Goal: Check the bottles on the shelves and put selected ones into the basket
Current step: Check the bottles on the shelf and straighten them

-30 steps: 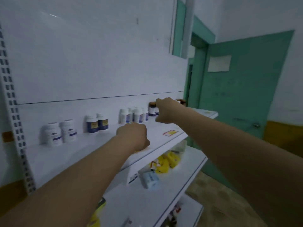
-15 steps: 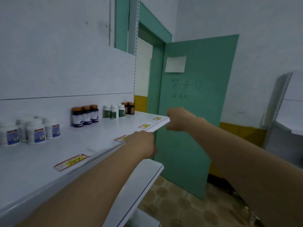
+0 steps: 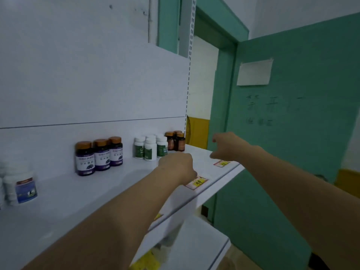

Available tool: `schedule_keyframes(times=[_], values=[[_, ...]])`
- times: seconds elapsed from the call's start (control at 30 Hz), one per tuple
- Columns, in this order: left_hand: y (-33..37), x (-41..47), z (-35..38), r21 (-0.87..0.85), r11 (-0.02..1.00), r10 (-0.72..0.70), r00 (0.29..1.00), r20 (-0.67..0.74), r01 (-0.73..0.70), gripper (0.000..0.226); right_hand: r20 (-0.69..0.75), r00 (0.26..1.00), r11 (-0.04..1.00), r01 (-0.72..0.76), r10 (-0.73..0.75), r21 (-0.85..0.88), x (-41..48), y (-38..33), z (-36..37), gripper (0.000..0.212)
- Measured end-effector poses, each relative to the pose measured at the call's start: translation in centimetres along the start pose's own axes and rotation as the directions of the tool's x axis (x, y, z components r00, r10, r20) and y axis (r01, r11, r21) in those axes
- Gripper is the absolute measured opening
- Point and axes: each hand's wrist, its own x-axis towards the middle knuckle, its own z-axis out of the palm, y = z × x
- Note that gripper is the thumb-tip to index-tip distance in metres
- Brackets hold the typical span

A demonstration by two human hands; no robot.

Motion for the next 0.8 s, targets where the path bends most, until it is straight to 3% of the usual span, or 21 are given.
schedule_keyframes(times=[0.23,0.3,0.47,0.57,0.67,0.8], values=[[-6.6,4.0,0.5,0.014,0.963,-0.27,0.963,-0.017,0.27,0.035,-0.024,0.956,0.954,0.292,-0.291,0.062,10.6,-5.9,2.1,0.032],[-8.3,3.4,0.6,0.018,0.931,-0.363,0.931,-0.043,0.364,0.038,-0.014,0.924,0.918,0.381,-0.381,0.11,12.4,-8.4,2.7,0.038],[-11.7,-0.2,1.1,0.005,0.778,-0.623,0.773,-0.117,0.628,0.039,-0.042,0.768,0.751,0.635,-0.639,0.182,14.5,-14.5,3.2,0.041],[-13.4,-2.5,1.5,0.1,0.635,-0.759,0.643,-0.105,0.766,0.049,-0.039,0.668,0.646,0.732,-0.743,0.219,14.5,-18.2,3.3,0.04],[-14.4,-3.7,2.2,0.161,0.535,-0.825,0.554,-0.116,0.83,0.053,-0.039,0.578,0.555,0.798,-0.815,0.237,14.2,-21.5,3.0,0.043],[-15.5,-4.5,4.4,0.143,0.475,-0.864,0.491,-0.11,0.868,0.056,-0.08,0.503,0.463,0.839,-0.861,0.285,13.9,-24.8,2.8,0.042]])
